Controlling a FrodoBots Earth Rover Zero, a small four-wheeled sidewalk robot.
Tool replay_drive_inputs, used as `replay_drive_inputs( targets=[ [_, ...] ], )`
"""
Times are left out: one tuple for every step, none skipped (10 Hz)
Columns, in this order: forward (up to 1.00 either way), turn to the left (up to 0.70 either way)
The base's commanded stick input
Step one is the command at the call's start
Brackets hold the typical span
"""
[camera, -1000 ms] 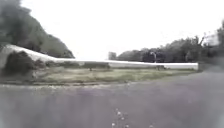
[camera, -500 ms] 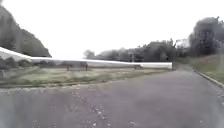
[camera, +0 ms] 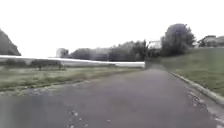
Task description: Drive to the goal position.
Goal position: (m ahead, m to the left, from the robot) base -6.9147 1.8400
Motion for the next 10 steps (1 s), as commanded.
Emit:
replay_drive_inputs(
  targets=[
    [0.0, -0.45],
    [0.0, -0.45],
    [0.0, -0.45],
    [0.0, -0.38],
    [0.0, -0.18],
    [0.7, 0.0],
    [0.7, 0.0],
    [0.7, 0.0],
    [0.7, 0.0],
    [0.7, 0.0]
  ],
)
